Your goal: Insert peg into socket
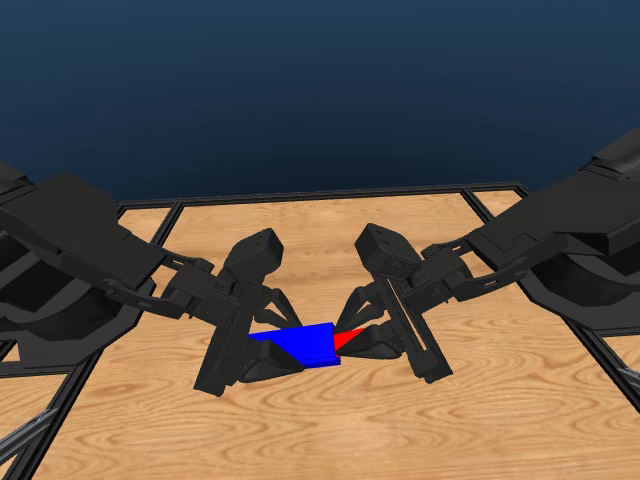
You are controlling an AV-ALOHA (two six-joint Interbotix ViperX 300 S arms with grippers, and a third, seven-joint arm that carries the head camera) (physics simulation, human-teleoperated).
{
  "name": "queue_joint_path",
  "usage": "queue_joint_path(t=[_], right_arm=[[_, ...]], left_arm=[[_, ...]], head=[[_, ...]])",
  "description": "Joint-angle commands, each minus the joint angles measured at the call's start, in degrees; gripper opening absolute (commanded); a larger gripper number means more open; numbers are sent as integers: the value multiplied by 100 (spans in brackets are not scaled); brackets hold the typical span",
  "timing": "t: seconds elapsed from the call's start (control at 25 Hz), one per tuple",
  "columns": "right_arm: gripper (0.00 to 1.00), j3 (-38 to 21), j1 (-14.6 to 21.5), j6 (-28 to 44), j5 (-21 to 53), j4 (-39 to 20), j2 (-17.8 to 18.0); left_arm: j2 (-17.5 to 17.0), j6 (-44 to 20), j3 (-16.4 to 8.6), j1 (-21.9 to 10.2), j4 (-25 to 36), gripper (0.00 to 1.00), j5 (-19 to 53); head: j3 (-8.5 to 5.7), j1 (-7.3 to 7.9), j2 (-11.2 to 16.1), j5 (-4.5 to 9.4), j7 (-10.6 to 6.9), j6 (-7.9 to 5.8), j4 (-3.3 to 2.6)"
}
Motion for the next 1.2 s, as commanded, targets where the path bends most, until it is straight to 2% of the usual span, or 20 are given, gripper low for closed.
queue_joint_path(t=[0.04,0.12,0.2,0.24,0.28,0.36,0.44,0.52,0.56,0.64,0.68,0.76,0.92,0.96,1.0,1.04,1.08,1.12,1.16,1.2], right_arm=[[0,-221,196,335,81,-240,-2],[0,-288,214,532,235,-430,129],[0,-306,235,755,258,-551,168],[0,-305,228,833,354,-613,129],[100,-253,237,944,337,-626,127],[100,-213,236,1103,460,-767,30],[100,-180,235,1293,525,-873,-112],[100,-122,248,1467,657,-986,-237],[100,-51,259,1619,801,-1109,-240],[100,9,289,1864,1051,-1294,-394],[100,11,317,2018,1435,-1455,-473],[100,71,392,2426,1546,-1719,-587],[100,175,582,3346,2192,-2377,-751],[100,81,625,3567,2362,-2519,-857],[100,255,633,3822,2397,-2693,-783],[100,209,679,4033,2707,-2804,-794],[100,182,738,4232,2723,-2968,-907],[100,270,698,4440,2925,-3120,-878],[0,153,698,4627,2965,-3250,-893],[0,154,762,4716,3034,-3354,-811]], left_arm=[[-263,167,39,218,-145,0,-466],[-260,256,25,217,-209,0,-389],[-150,361,175,157,-376,0,-667],[-252,249,106,232,-313,0,-562],[-205,235,168,225,-305,0,-525],[-291,482,83,138,-482,0,-567],[-204,388,236,142,-473,0,-659],[-269,327,206,313,-542,0,-640],[-237,430,253,101,-537,0,-726],[-170,356,351,137,-518,0,-635],[-153,474,210,205,-597,0,-466],[-167,434,511,55,-598,0,-1063],[-179,498,320,137,-760,0,-950],[-204,564,342,147,-789,0,-785],[-151,582,484,128,-840,0,-1047],[-92,639,444,127,-833,0,-840],[-183,615,350,120,-820,0,-910],[-161,680,396,37,-697,0,-1112],[-85,690,452,85,-870,0,-985],[-173,647,382,72,-804,0,-1136]], head=[[-109,19,-42,-119,-1,4,6],[-111,20,-50,-123,17,10,9],[-110,13,-60,-140,43,20,10],[-109,10,-66,-143,52,32,12],[-109,0,-74,-151,64,42,12],[-111,-15,-85,-166,69,58,11],[-114,-27,-95,-187,71,75,11],[-118,-37,-99,-207,83,88,11],[-122,-40,-98,-214,86,100,13],[-130,-46,-91,-225,90,100,11],[-133,-49,-89,-232,95,99,10],[-142,-55,-83,-235,104,98,9],[-147,-88,-85,-240,109,96,-1],[-145,-94,-88,-240,110,96,-3],[-144,-97,-91,-240,115,98,-3],[-143,-100,-92,-239,120,101,-3],[-141,-103,-95,-239,127,101,-3],[-142,-105,-96,-233,133,102,-4],[-143,-105,-96,-231,138,104,-3],[-142,-107,-96,-236,144,101,-4]])
